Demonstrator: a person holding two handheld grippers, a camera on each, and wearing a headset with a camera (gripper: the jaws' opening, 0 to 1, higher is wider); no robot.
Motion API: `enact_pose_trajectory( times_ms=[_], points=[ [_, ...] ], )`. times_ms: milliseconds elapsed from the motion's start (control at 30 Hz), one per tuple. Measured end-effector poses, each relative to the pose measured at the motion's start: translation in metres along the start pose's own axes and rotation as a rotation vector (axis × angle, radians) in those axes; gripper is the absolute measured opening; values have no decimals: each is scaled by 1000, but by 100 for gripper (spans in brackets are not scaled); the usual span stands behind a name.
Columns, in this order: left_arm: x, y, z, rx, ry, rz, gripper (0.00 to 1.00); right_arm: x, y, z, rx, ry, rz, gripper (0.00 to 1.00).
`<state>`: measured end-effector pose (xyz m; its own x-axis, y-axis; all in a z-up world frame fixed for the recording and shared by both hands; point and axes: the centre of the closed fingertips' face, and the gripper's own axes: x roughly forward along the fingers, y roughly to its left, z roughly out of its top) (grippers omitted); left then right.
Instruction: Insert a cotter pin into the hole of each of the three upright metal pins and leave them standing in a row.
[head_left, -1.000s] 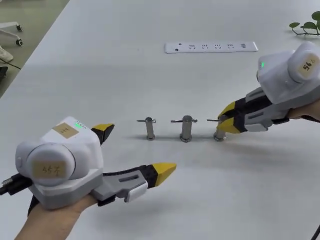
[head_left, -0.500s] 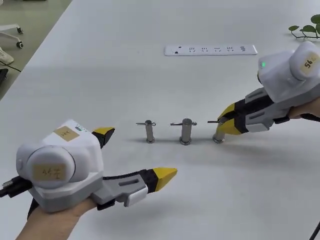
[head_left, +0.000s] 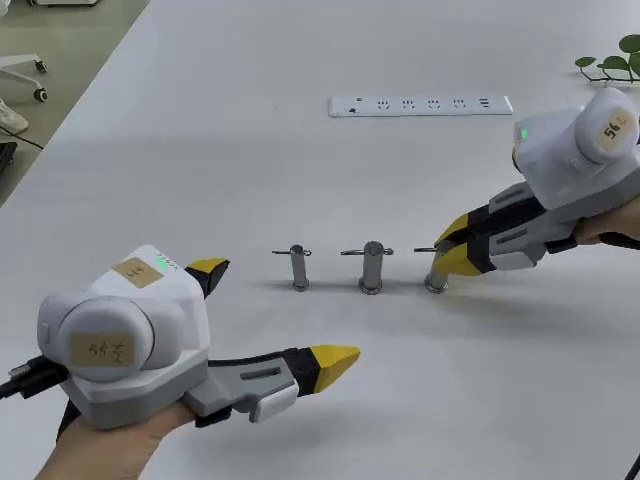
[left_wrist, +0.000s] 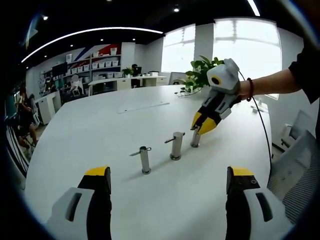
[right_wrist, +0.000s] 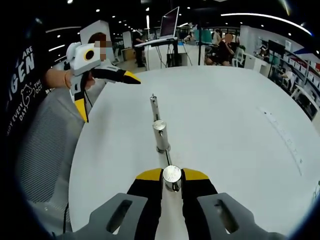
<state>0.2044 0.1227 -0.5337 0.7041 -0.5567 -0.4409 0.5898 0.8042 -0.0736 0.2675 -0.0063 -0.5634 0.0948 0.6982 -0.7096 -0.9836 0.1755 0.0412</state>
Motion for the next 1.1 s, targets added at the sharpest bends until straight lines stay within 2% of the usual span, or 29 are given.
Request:
enact_pose_trajectory(
  times_ms=[333,600,733,933,1100],
  points=[
    [0,-2,-1,4,-1,-12,99,3,1,-5,8,7,-9,15],
    [-2,1,2,14,-4,-11,99,-6,2,2,37,-14,-49,24],
    [-3,2,6,17,-11,-9,99,-14,6,8,70,-43,-86,32],
    [-6,5,13,25,-21,-2,99,-25,16,13,105,-96,-157,37],
    [-10,11,19,21,-31,13,99,-37,20,16,135,-143,-249,40]
  ],
)
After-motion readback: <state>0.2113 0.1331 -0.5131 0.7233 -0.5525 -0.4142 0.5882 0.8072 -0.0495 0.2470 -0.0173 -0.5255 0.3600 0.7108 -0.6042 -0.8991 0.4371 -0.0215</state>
